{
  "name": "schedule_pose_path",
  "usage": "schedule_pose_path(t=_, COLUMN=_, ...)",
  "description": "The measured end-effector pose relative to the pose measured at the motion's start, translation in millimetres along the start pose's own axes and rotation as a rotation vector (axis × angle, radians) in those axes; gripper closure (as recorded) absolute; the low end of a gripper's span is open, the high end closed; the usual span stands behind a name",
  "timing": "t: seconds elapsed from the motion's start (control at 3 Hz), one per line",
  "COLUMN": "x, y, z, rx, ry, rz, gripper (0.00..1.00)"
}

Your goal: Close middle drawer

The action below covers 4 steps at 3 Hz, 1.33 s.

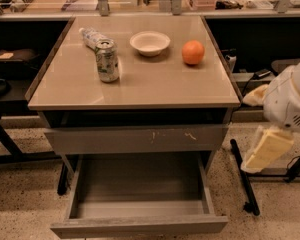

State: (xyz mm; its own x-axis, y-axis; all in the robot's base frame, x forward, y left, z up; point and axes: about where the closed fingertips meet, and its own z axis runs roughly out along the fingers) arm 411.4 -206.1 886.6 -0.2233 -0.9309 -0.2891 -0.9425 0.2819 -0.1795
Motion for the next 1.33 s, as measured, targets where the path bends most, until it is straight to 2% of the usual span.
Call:
schedule_pose_path(t=0.33, x=18.0, y=28.1, z=58.8, rx=-0.035, ry=-0.033, rz=-0.037, gripper=0.42)
schedule_pose_path(t=0.67, x=41.1, y=50.3, z=120.3, rx=-0.076, ry=-0.03, rz=-0.072, gripper=0.66)
schedule_pose_path(t=1.0, x=53.1, y=61.4, z=150.9, rx=-0.097, ry=-0.026, rz=-0.082, gripper=0.88)
schedule_pose_path(t=1.33, x=53.1, y=61.4, z=150.9, rx=-0.097, ry=-0.026, rz=-0.082, gripper=1.0)
